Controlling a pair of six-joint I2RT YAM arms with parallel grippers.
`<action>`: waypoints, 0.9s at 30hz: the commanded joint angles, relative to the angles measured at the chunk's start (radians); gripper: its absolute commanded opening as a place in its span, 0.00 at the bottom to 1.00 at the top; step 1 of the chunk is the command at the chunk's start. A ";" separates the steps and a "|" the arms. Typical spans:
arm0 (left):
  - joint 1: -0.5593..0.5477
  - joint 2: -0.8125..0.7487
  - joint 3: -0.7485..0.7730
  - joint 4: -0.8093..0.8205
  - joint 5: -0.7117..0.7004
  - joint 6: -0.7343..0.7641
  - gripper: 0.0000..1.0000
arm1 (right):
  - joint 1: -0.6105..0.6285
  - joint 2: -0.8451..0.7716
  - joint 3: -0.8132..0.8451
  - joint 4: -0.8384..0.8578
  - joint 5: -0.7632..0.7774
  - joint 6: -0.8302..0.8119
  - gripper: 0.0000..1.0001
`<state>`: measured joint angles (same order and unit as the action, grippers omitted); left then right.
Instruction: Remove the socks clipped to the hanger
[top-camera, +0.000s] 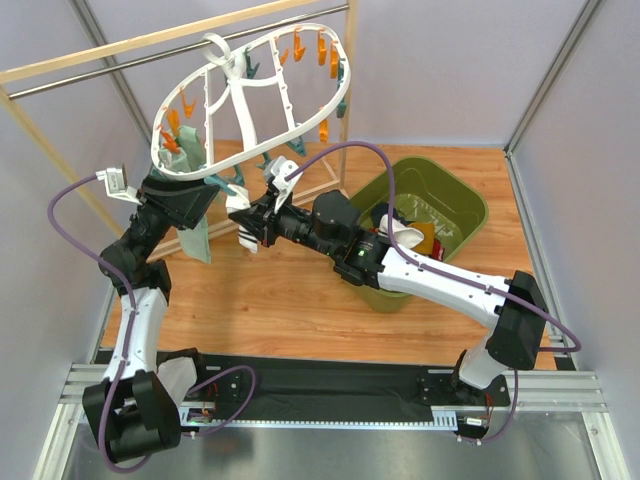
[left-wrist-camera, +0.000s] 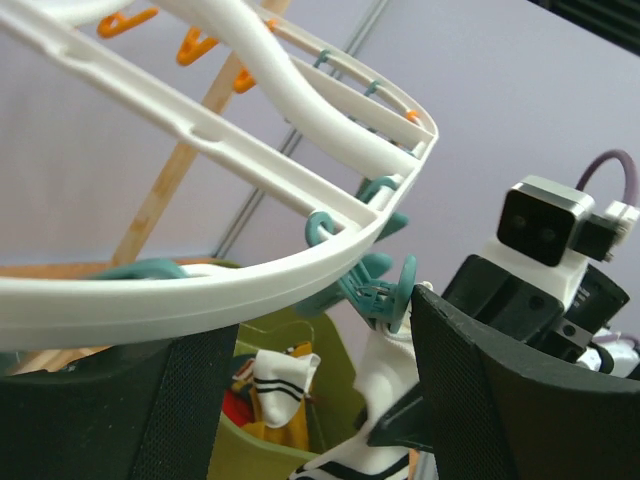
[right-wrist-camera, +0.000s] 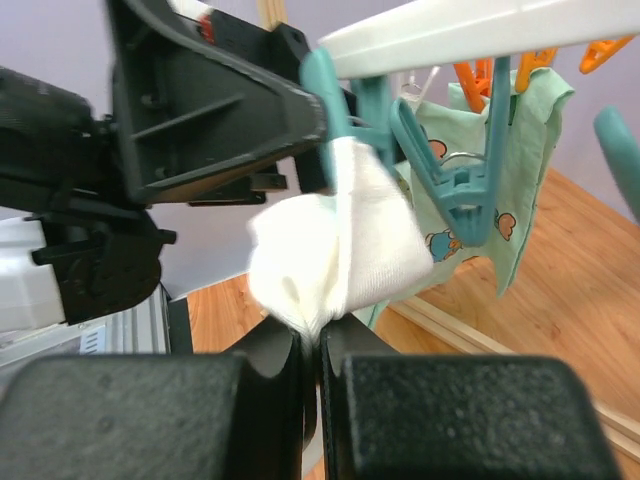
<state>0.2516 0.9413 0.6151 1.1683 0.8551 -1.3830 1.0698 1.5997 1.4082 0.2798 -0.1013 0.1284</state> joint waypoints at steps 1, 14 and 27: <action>0.011 0.042 -0.009 0.360 -0.005 -0.084 0.75 | -0.007 -0.029 0.009 0.004 -0.024 0.017 0.00; 0.008 0.025 0.026 0.360 -0.002 -0.080 0.73 | -0.008 -0.024 0.018 0.022 -0.046 0.036 0.00; -0.029 0.030 0.077 0.360 -0.011 -0.079 0.66 | -0.010 -0.009 0.040 0.007 -0.061 0.042 0.00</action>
<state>0.2348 0.9703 0.6445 1.2083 0.8509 -1.4528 1.0634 1.5997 1.4086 0.2741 -0.1448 0.1577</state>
